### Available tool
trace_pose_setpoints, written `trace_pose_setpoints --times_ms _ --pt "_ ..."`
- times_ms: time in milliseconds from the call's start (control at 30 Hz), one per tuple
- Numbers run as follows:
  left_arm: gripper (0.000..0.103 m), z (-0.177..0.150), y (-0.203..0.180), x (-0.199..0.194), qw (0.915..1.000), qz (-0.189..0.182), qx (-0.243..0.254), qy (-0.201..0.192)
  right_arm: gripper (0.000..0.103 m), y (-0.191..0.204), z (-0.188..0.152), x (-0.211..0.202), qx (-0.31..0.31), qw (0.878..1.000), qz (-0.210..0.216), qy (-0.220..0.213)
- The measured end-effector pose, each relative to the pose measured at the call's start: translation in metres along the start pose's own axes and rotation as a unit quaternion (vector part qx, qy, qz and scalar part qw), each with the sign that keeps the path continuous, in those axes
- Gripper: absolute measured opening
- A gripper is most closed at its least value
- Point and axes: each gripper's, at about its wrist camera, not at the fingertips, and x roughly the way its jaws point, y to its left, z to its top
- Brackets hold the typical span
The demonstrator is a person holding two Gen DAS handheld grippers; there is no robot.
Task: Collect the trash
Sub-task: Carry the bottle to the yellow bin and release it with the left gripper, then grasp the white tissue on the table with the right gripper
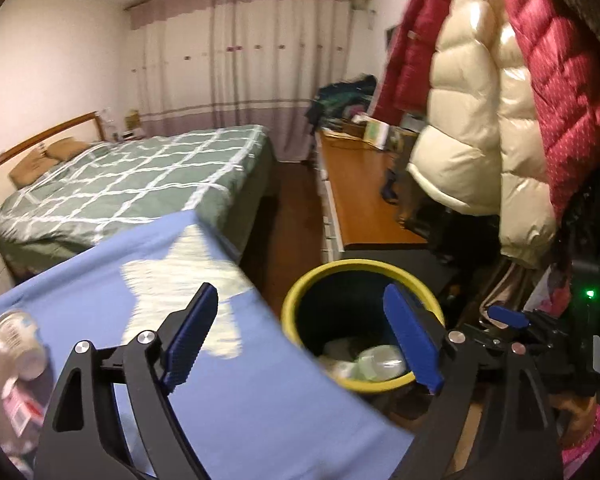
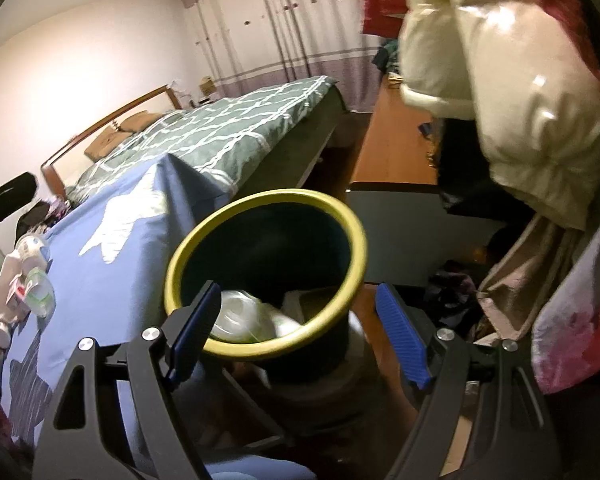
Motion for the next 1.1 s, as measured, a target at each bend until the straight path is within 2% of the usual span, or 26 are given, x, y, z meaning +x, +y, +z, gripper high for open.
trace_pose_setpoints --times_ms 167,333,467,567,700,800,900,1033,1100 --pt "0.087 -0.024 0.052 -0.047 0.9982 0.053 -0.024 -0.012 0.076 0.041 0.002 0.006 -0.031 0.999 0.019 0.009" --pt "0.091 -0.061 0.123 -0.109 0.9876 0.136 -0.072 -0.03 0.076 0.101 0.005 0.017 -0.072 0.996 0.054 0.024" --pt "0.092 -0.093 0.174 -0.154 0.9711 0.21 -0.108 -0.039 0.076 0.156 0.008 0.025 -0.106 0.989 0.093 0.034" --pt "0.092 -0.121 0.215 -0.189 0.9508 0.277 -0.134 -0.037 0.076 0.209 0.009 0.029 -0.144 0.98 0.132 0.042" --pt "0.092 -0.154 0.254 -0.229 0.9257 0.338 -0.166 -0.038 0.076 0.282 0.007 0.035 -0.192 0.962 0.184 0.054" --pt "0.092 -0.172 0.271 -0.249 0.9171 0.352 -0.183 -0.039 0.076 0.335 0.004 0.036 -0.218 0.948 0.223 0.059" --pt "0.092 -0.186 0.283 -0.26 0.912 0.361 -0.191 -0.038 0.076 0.381 0.001 0.037 -0.236 0.936 0.253 0.061" --pt "0.092 -0.191 0.286 -0.261 0.9119 0.361 -0.19 -0.039 0.076 0.442 -0.005 0.045 -0.245 0.922 0.288 0.085" --pt "0.092 -0.192 0.282 -0.26 0.9131 0.359 -0.189 -0.038 0.076 0.461 -0.008 0.05 -0.249 0.922 0.281 0.092"
